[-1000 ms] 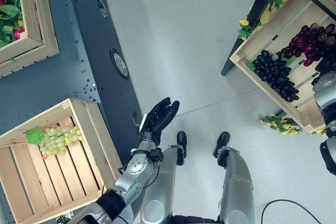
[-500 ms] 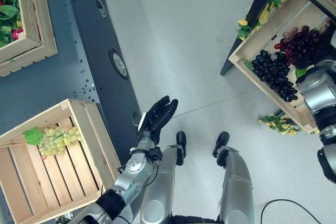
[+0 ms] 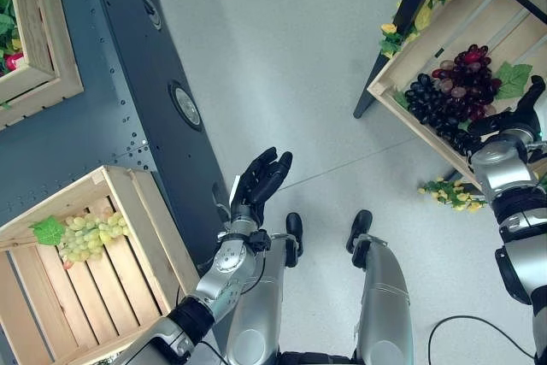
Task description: Pick up the fruits from the basket on one side to the basket on the other side
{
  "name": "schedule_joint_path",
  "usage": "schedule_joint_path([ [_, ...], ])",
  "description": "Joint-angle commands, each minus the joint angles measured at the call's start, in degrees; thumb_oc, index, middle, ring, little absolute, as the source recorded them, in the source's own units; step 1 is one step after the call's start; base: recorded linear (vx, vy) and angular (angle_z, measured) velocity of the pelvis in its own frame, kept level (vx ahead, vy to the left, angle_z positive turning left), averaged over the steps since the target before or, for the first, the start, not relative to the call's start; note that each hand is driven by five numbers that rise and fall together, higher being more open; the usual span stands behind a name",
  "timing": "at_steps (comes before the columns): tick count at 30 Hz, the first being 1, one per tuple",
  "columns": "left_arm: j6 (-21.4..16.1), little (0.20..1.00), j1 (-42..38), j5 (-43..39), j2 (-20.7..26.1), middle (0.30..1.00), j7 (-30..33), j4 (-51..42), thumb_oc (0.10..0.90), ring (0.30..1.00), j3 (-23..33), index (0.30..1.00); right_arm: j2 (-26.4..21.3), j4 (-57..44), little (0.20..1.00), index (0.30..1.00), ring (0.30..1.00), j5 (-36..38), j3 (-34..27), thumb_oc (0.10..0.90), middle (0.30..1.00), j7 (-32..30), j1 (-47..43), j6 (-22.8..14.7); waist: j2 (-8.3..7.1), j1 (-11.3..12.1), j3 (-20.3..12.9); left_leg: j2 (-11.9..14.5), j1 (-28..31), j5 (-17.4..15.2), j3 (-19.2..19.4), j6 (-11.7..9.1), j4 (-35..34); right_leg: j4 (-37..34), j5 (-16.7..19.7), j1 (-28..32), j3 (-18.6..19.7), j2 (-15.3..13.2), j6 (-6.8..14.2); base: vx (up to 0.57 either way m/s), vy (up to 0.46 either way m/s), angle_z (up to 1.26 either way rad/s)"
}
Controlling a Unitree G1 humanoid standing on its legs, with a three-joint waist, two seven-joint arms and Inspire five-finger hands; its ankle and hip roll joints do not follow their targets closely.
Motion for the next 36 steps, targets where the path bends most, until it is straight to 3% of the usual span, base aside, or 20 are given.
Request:
schedule_joint_path([
  [1, -1.9, 0.9, -0.1, 4.5, -1.2, 0.9, 0.9, -6.9, 0.8, 0.9, -0.1, 0.9, -5.1, 0.8, 0.9, 0.9, 0.9, -4.2, 1.6, 0.8, 0.9, -4.3, -5.4, -5.8, 0.73, 1.2, -0.9, -0.3, 4.4, -7.2, 0.2, -0.9, -1.9, 2.3, -6.0, 4.1, -1.6, 0.9, -1.4, 0.0, 0.0, 0.0],
  [2, -1.8, 0.9, -0.1, 4.1, -0.9, 0.9, 0.9, -6.9, 0.8, 0.9, 0.0, 0.9, -5.3, 0.6, 0.9, 0.9, 0.9, -4.5, 1.5, 0.8, 0.9, -1.8, -5.0, -5.2, 0.67, 1.2, -0.9, -0.3, 4.5, -7.2, 0.2, -0.9, -1.9, 2.2, -5.9, 4.2, -1.8, 0.8, -1.3, 0.0, 0.0, 0.0],
  [4, -1.9, 0.9, 0.0, 4.8, -0.8, 0.9, 1.6, -7.7, 0.8, 0.9, -0.6, 0.9, -6.6, 0.1, 0.9, 0.9, 0.9, -8.2, 3.2, 0.8, 0.9, -4.4, -5.1, -6.1, 0.58, 1.1, -0.9, -0.3, 4.6, -6.8, 0.5, -0.9, -2.6, 1.5, -5.7, 4.4, -1.9, 0.9, -1.3, 0.0, 0.0, 0.0],
  [15, -3.8, 0.9, 1.7, 5.2, -0.2, 0.9, 0.7, -7.3, 0.8, 0.9, -1.5, 0.9, -6.6, -2.3, 0.9, 0.9, 0.9, -11.9, 5.6, 0.8, 0.9, -0.4, -3.0, -7.2, 0.14, 0.9, -0.9, -0.5, 7.9, -6.1, 0.9, -1.4, -5.0, -1.6, -5.2, 7.9, -2.7, 0.9, -1.2, 0.0, 0.001, 0.0],
  [24, -3.7, 0.9, 3.5, 6.7, 0.1, 0.9, -1.0, -5.4, 0.8, 0.9, -0.6, 0.9, -5.1, -3.7, 0.9, 0.9, 0.9, -17.9, 4.9, 0.8, 0.9, 0.9, 4.4, -6.2, -1.24, 0.0, -0.9, 0.2, 17.0, -5.3, 2.2, -2.1, -9.1, -7.5, -3.6, 16.9, -2.2, 1.2, -0.3, 0.01, 0.021, -0.01],
  [29, -3.4, 0.9, 4.2, 7.3, 0.6, 0.9, -1.9, -4.3, 0.8, 0.9, -0.1, 0.9, -5.7, -5.0, 0.9, 0.9, 0.9, -26.0, 6.3, 0.8, 0.9, 0.6, 7.8, -3.3, -2.1, -0.4, -1.0, 0.5, 23.0, -4.1, 2.5, -2.6, -13.3, -12.9, -1.7, 23.1, -1.5, 1.6, 0.7, 0.03, 0.019, -0.03],
  [32, -3.1, 0.9, 5.1, 7.8, 0.9, 0.9, -2.6, -3.8, 0.8, 0.9, 0.2, 0.9, -5.7, -5.3, 0.9, 0.9, 0.9, -31.3, 7.8, 0.8, 0.9, -0.1, 10.6, -1.0, -2.62, -0.5, -3.1, 0.5, 25.8, -3.1, 2.5, -2.8, -17.2, -17.2, -0.2, 26.0, -1.1, 1.9, 1.7, 0.06, 0.018, -0.05],
  [36, -2.9, 0.9, 5.6, 8.0, 0.9, 0.9, -3.2, -3.1, 0.8, 0.9, 0.5, 0.9, -4.9, -4.7, 0.9, 0.9, 0.9, -32.9, 8.7, 0.8, 0.9, -0.3, 12.4, -0.2, -2.96, -0.4, -5.0, 0.4, 28.0, -2.3, 2.4, -3.0, -20.2, -20.4, 0.7, 28.4, -0.9, 2.2, 2.3, 0.06, 0.01, -0.01],
])
